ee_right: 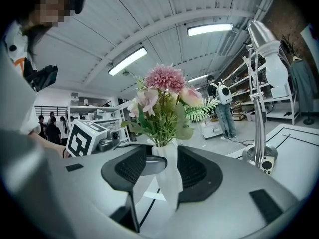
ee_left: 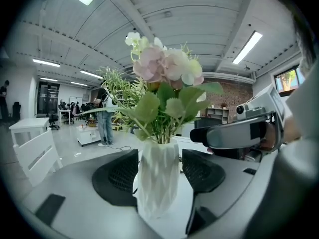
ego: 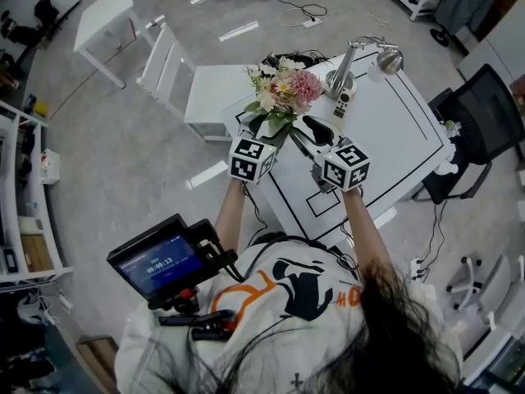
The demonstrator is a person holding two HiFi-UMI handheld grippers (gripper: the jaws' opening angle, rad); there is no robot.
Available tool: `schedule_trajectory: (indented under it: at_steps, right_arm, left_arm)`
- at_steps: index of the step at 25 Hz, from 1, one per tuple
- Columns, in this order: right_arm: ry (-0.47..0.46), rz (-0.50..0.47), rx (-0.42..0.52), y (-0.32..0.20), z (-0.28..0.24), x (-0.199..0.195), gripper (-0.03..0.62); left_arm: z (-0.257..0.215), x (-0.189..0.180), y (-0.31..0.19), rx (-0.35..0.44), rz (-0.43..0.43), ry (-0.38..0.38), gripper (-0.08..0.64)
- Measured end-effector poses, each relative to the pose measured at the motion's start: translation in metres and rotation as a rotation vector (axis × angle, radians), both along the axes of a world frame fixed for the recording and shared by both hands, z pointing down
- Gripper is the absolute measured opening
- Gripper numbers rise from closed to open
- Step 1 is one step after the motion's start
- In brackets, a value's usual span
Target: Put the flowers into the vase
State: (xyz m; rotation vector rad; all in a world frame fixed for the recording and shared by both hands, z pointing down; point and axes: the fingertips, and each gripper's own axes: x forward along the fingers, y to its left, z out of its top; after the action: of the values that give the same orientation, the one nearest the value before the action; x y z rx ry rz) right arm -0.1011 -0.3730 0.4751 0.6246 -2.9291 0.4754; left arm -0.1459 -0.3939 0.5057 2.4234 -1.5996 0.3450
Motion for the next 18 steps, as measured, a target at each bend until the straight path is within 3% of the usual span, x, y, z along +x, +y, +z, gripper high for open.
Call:
schedule_trajectory:
  at_steps: [12,18]
  right_arm:
    - [-0.029,0.06,-0.012,0.0,0.004,0.013,0.189]
    - [-0.046,0.083,-0.012,0.011,0.005,0.017,0.164]
  left_arm:
    - [0.01,-0.009,0.018,-0.03,-0.031,0.016,0.267]
    - [0.002,-0.001,0.035,-0.008,0.015,-0.001,0.265]
